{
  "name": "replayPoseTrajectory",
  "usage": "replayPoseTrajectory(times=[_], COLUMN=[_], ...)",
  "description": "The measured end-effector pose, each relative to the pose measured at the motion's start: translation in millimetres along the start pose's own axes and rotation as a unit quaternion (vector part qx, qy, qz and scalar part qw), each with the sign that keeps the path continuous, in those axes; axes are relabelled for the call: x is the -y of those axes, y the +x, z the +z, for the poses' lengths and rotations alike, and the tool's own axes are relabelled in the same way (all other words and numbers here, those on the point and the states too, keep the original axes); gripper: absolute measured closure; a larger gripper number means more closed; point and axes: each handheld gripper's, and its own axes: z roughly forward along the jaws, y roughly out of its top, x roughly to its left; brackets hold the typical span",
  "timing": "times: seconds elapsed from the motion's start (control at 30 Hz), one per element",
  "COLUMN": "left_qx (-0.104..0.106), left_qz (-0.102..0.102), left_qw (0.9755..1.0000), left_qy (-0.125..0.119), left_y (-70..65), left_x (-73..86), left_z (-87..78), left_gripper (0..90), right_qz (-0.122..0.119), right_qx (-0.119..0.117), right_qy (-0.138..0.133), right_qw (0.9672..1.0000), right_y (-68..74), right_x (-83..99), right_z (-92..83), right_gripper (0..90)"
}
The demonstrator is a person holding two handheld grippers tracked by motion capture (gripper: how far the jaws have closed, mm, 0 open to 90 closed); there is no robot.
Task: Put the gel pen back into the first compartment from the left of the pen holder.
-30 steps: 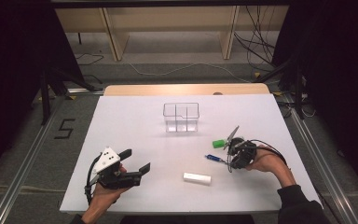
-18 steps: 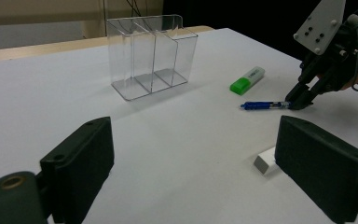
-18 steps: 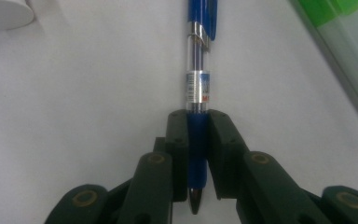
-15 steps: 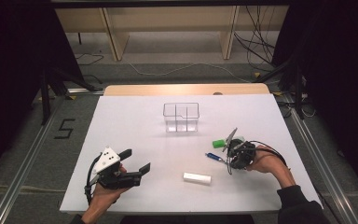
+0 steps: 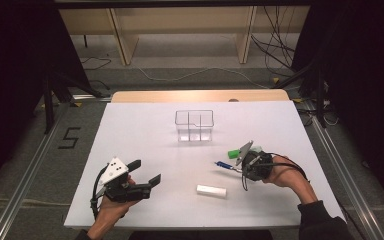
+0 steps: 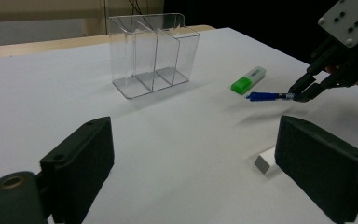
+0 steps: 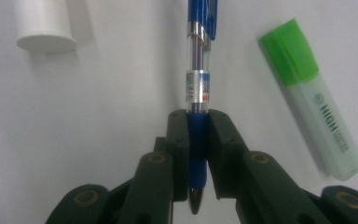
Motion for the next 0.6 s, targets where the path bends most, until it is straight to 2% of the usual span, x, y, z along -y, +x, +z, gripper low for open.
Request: replayPoseTrajectory(times=[0.03, 0.13, 0.23, 0.3, 0.4, 0.43, 0.47, 0.5, 0.57, 0.6], left_qx=[0.005, 0.008, 0.017, 0.029, 0.036, 0.041, 0.044, 0.046, 0.051, 0.052], left_qz=[-0.004, -0.010, -0.016, -0.024, -0.021, -0.021, -0.017, -0.014, -0.011, -0.013], left_qw=[1.0000, 0.9999, 0.9997, 0.9992, 0.9985, 0.9980, 0.9974, 0.9969, 0.9959, 0.9955], left_qy=[0.001, -0.001, 0.004, 0.011, 0.036, 0.044, 0.054, 0.063, 0.074, 0.078], left_y=[0.2, 0.4, 1.6, 1.8, 0.2, -0.3, -0.5, -1.1, -2.4, -3.2], left_x=[-0.6, -1.6, -4.0, -6.7, -11.5, -12.9, -14.6, -16.3, -19.6, -21.5], left_z=[-0.2, -0.4, -0.6, -0.1, 2.2, 3.4, 4.7, 5.9, 8.3, 9.7], left_gripper=[11.0, 11.0, 11.0, 11.3, 11.4, 11.4, 11.4, 11.4, 11.6, 11.7], right_qz=[-0.005, -0.023, -0.033, -0.048, -0.059, -0.066, -0.082, -0.082, -0.094, -0.109], right_qx=[0.014, 0.035, 0.042, 0.055, 0.066, 0.069, 0.075, 0.075, 0.084, 0.093], right_qy=[-0.009, -0.018, -0.025, -0.034, -0.038, -0.042, -0.055, -0.055, -0.063, -0.074], right_qw=[0.9999, 0.9990, 0.9982, 0.9967, 0.9953, 0.9945, 0.9923, 0.9923, 0.9901, 0.9869], right_y=[3.5, 8.4, 11.7, 18.0, 22.4, 24.2, 28.1, 28.1, 33.1, 38.1], right_x=[-2.4, -5.6, -7.6, -11.8, -15.6, -17.5, -21.1, -21.1, -24.5, -27.3], right_z=[-2.4, -3.9, -4.8, -7.0, -9.1, -10.0, -11.6, -11.6, -13.2, -13.5], right_gripper=[80.2, 80.2, 80.2, 80.2, 80.2, 80.2, 80.2, 80.2, 80.2, 80.2])
